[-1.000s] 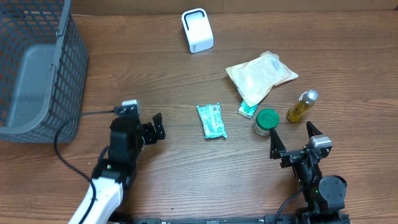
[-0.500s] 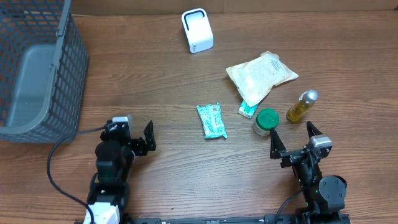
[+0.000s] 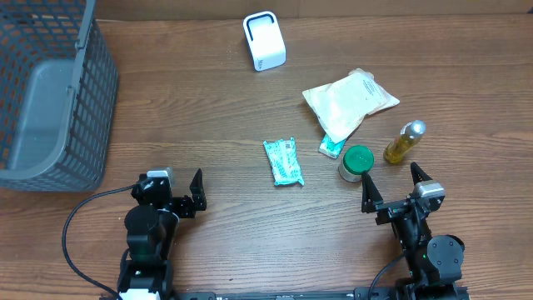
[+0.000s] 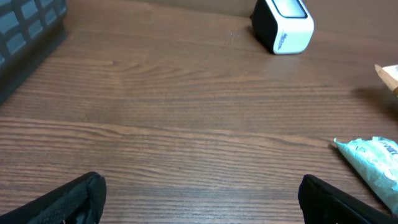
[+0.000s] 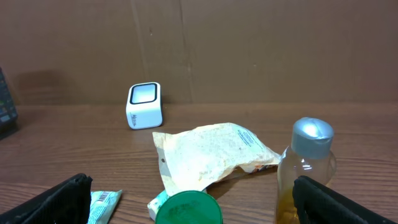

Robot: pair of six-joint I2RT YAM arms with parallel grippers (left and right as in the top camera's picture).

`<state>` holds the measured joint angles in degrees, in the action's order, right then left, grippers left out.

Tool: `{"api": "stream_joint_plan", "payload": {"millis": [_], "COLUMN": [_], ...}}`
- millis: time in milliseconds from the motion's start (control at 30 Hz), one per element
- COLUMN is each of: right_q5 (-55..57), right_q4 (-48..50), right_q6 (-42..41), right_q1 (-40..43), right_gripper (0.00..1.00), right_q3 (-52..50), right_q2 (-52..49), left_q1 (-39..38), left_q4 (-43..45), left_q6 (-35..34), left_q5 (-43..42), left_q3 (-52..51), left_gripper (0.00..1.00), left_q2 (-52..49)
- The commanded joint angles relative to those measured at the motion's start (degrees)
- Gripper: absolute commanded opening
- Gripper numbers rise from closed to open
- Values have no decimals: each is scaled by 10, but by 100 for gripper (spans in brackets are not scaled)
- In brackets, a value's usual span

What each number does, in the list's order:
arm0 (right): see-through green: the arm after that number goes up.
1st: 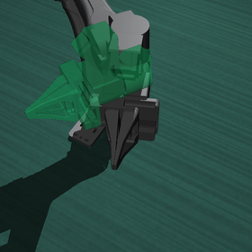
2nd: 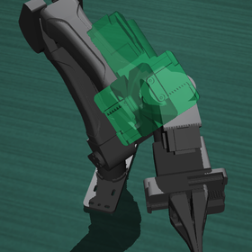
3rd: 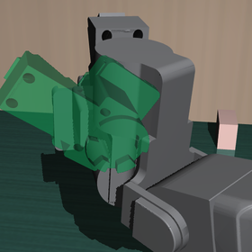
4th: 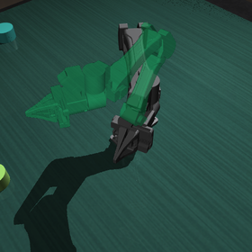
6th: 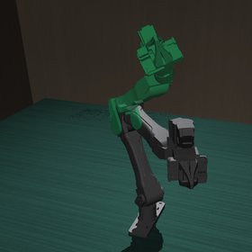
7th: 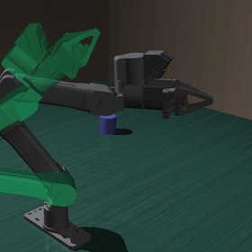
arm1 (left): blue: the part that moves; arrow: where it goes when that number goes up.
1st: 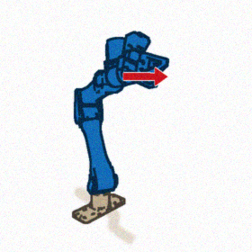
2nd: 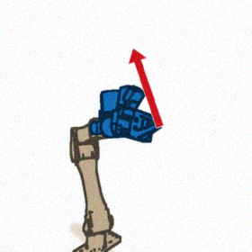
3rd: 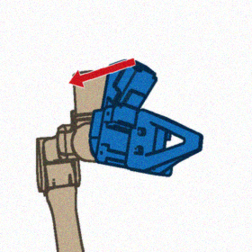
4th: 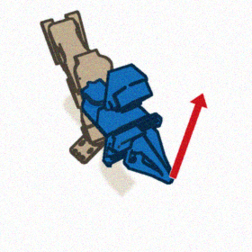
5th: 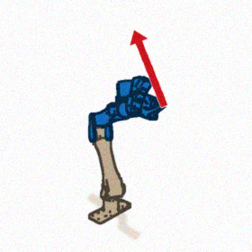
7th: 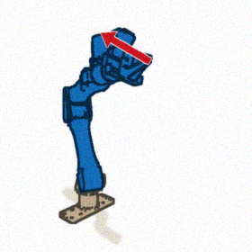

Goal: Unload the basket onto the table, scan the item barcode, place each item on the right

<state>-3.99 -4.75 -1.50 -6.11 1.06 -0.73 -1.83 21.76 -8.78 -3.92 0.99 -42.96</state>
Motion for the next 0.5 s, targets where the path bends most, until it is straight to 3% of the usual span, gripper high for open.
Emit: {"api": "stream_joint_plan", "payload": {"millis": [0,467], "right_q5": [7,7], "right_q4": [2,2], "right_q6": [1,1], "right_q1": [-3,-3], "right_gripper": [100,100], "right_q3": [-6,-6], "right_q2": [6,6], "left_q1": [4,4], "left_q4": [-17,-154], "left_q6": [12,41], "left_q5": [-2,19], "left_q3": [-7,-7], "left_gripper": [100,100], "left_q2": [27,167]}}
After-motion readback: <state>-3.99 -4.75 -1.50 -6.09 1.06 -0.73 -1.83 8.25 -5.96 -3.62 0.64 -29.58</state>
